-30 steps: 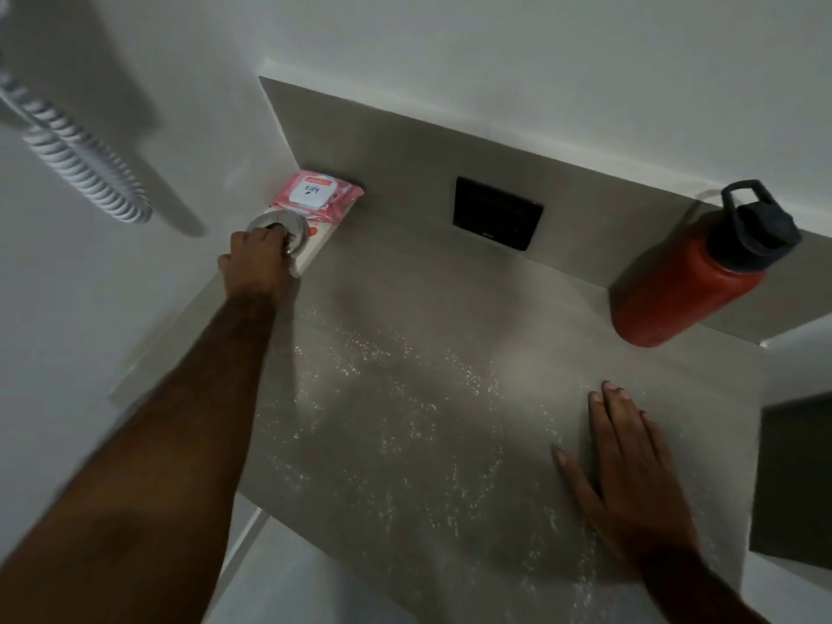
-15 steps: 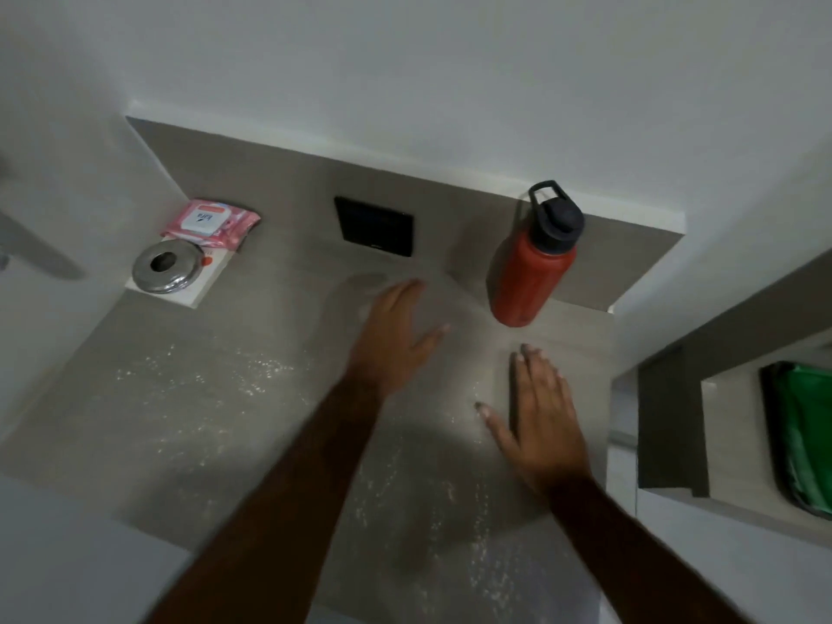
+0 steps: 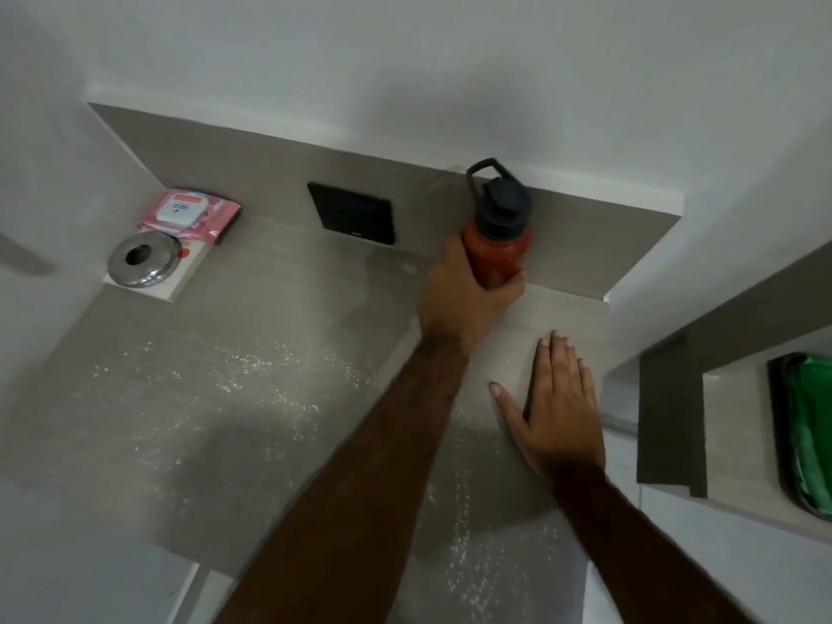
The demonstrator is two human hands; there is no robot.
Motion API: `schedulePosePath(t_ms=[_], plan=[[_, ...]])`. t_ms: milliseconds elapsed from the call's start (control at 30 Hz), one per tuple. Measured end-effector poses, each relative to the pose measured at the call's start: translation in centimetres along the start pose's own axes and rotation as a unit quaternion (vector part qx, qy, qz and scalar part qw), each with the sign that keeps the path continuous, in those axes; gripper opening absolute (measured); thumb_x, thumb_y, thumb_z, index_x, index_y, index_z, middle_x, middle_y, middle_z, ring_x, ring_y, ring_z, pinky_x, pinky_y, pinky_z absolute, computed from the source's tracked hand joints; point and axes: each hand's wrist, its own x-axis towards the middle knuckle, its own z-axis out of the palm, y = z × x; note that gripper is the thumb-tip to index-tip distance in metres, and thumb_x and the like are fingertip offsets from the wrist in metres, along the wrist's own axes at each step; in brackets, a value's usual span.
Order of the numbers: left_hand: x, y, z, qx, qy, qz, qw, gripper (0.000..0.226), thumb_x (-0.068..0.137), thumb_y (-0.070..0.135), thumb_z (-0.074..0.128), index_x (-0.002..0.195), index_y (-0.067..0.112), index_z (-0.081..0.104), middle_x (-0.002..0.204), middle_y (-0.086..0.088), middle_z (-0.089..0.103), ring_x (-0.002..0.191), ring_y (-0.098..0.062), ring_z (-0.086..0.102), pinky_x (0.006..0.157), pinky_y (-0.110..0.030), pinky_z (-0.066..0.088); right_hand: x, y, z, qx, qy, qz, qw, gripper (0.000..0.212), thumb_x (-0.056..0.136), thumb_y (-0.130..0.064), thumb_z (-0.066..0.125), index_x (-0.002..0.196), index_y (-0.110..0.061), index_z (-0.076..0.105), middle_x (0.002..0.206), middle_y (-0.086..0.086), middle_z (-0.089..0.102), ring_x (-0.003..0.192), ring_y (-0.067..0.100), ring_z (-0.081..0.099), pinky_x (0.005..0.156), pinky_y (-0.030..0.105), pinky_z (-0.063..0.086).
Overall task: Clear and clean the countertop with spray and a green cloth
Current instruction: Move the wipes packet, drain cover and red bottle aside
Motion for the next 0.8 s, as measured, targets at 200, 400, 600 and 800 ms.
schedulePosePath(t_ms=[200, 400, 600, 800], plan=[[1.6, -3.9, -10.7, -0.045, 0.165, -0.056, 0.984, 0.070, 0.069, 0.040, 0.089, 0.129, 0.030, 0.053, 0.121, 0.013, 0.066, 0.101, 0.003, 0.063, 0.093, -0.019, 0.046, 0.1, 0.1, -0.3, -0.017, 0.004, -0.006, 1.000, 0.097, 0.097, -0.078, 0.017, 0.164, -0.006, 0.014, 0.173, 0.015, 0.012, 0.161, 0.029, 0.011, 0.130, 0.052, 0.018], [6.5, -8.8, -20.4, 0.016, 0.262, -0.099, 0.960, 0.070, 0.069, 0.041, 0.087, 0.128, 0.027, 0.053, 0.121, 0.011, 0.065, 0.103, -0.006, 0.064, 0.103, -0.038, 0.050, 0.1, 0.0, -0.1, -0.008, 0.005, -0.004, 1.000, 0.097, 0.096, -0.077, 0.020, 0.163, -0.007, 0.016, 0.173, 0.014, 0.014, 0.161, 0.027, 0.011, 0.130, 0.050, 0.014], [11.2, -11.1, -23.8, 0.021, 0.297, -0.133, 0.945, 0.080, 0.068, 0.048, 0.085, 0.136, 0.027, 0.048, 0.133, 0.003, 0.063, 0.117, -0.019, 0.062, 0.107, -0.051, 0.048, 0.2, 0.2, 0.0, 0.005, -0.001, 0.001, 1.000, 0.098, 0.095, -0.077, 0.026, 0.164, -0.010, 0.013, 0.174, 0.009, 0.009, 0.162, 0.023, 0.006, 0.130, 0.046, 0.004], [13.3, -11.8, -24.1, 0.040, 0.291, -0.127, 0.947, 0.087, 0.072, 0.051, 0.083, 0.143, 0.025, 0.041, 0.142, -0.001, 0.056, 0.125, -0.027, 0.058, 0.108, -0.052, 0.047, 0.4, 0.4, 0.2, 0.015, -0.020, 0.009, 1.000, 0.097, 0.094, -0.079, 0.022, 0.165, -0.015, 0.003, 0.175, 0.004, 0.000, 0.162, 0.019, -0.002, 0.131, 0.047, 0.002]])
